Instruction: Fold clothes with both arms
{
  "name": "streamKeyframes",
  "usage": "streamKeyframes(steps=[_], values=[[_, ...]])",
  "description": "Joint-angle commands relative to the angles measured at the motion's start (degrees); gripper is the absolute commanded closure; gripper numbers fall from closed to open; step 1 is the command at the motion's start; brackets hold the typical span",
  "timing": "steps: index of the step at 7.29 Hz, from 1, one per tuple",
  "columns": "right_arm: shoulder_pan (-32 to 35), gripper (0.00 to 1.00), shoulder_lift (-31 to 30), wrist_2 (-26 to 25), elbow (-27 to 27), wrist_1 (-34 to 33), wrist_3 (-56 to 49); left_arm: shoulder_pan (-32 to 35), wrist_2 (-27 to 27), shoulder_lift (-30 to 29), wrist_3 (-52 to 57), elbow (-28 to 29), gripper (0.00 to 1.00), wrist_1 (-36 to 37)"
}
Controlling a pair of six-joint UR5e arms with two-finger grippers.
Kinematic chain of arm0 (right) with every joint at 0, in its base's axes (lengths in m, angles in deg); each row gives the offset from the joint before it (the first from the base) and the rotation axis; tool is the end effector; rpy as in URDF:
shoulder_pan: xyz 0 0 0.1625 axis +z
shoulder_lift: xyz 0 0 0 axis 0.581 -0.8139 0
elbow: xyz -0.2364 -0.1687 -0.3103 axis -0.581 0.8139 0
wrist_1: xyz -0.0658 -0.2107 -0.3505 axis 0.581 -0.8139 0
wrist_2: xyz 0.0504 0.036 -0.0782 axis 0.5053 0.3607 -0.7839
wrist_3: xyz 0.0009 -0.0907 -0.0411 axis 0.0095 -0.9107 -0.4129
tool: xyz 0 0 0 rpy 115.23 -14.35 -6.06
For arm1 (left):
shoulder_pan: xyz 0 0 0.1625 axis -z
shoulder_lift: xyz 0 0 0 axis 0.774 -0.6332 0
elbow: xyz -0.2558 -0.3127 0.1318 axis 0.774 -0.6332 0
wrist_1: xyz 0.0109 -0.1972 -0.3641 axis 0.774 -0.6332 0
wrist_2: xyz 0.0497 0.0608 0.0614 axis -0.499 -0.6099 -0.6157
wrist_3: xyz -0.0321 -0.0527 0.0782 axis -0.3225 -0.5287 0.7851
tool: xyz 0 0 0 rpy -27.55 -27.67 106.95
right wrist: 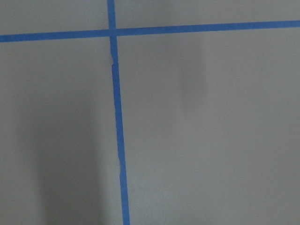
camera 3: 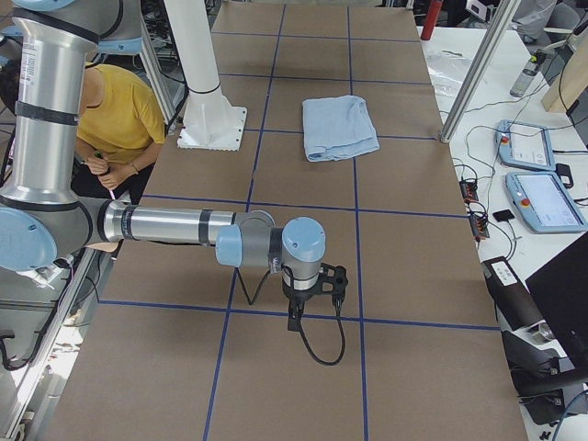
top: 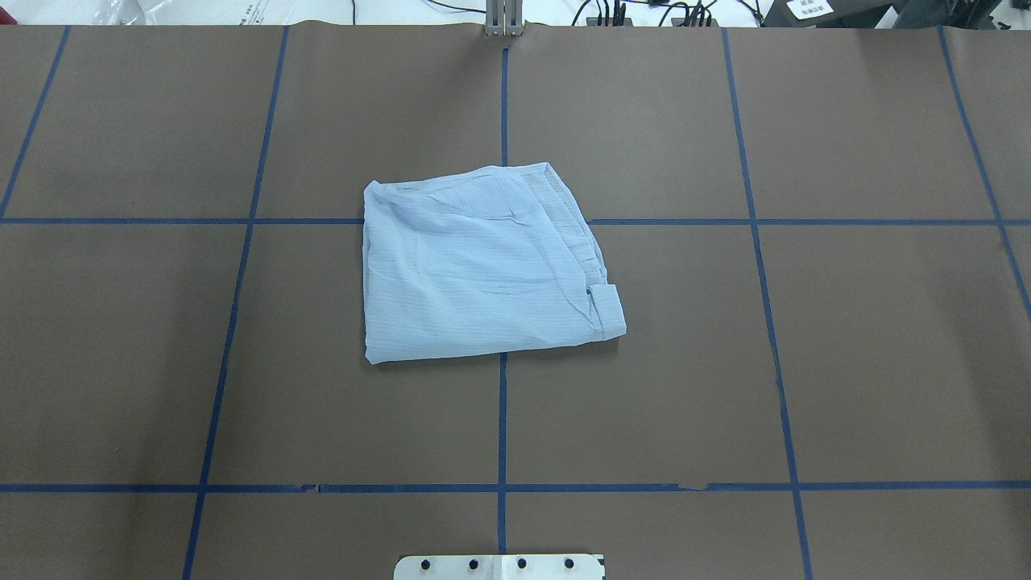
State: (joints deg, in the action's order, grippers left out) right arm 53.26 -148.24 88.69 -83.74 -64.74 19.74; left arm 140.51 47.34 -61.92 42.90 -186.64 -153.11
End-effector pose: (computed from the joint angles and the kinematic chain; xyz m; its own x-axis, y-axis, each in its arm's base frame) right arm 0.0600 -0.4084 0.6645 0.7608 0.0795 0.6441 -0.0443 0.9965 -0.0706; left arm -0.0646 -0.4227 0.6455 0.7376 0.0553 -0.6730 -0.0104 0.9975 0.0705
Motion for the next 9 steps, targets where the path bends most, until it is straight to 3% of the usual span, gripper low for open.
streamKeyframes(steps=[1, 9], values=[[0.0, 0.0, 0.0, 0.13, 0.08, -0.11, 0.17, -0.06, 0.0, 0.01, 0.08, 0.98, 0.0, -0.14], [0.0, 0.0, 0.0, 0.13, -0.36, -0.03, -0.45, -0.06, 0.09, -0.7, 0.25, 0.02, 0.0, -2.5]])
